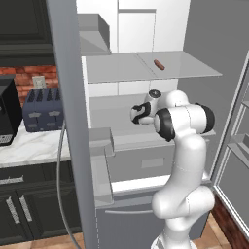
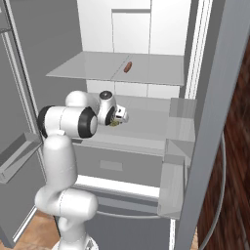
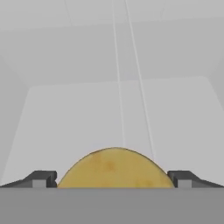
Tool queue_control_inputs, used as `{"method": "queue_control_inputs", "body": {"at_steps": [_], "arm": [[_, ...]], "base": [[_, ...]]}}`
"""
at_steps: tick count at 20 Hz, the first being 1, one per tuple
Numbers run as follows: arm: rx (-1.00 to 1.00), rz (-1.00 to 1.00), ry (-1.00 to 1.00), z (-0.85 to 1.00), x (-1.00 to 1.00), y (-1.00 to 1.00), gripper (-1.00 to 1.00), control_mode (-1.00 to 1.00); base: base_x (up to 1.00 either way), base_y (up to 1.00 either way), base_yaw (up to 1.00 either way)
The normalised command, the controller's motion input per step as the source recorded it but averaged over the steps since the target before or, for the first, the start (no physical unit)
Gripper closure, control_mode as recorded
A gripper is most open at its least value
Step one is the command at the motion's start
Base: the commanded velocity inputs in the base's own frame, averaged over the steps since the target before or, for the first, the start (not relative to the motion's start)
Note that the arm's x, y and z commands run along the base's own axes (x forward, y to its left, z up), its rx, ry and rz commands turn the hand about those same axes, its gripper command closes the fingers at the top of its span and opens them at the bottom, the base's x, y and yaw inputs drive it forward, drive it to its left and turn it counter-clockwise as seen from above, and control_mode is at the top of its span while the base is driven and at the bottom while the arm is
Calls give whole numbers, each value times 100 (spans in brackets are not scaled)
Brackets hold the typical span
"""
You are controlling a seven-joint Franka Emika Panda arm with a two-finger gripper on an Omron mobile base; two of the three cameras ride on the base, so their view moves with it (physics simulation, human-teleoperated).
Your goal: Retrieve the sausage and cheese from the fridge and place them on the cutting board on the counter.
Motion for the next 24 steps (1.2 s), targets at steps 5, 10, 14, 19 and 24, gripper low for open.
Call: {"method": "queue_control_inputs", "body": {"at_steps": [5, 10, 14, 19, 24], "arm": [[0, 0, 1, -26, 3, 0, 100, -100], [0, 0, 2, -34, -4, -3, 100, -100], [0, 0, 1, -27, -11, -3, 100, -100], [0, 0, -1, 13, -42, 0, 100, -100], [1, 0, -3, 34, -100, 0, 100, -100]], "base": [[0, 0, 0], [0, 0, 0], [0, 0, 0], [0, 0, 0], [0, 0, 0]]}}
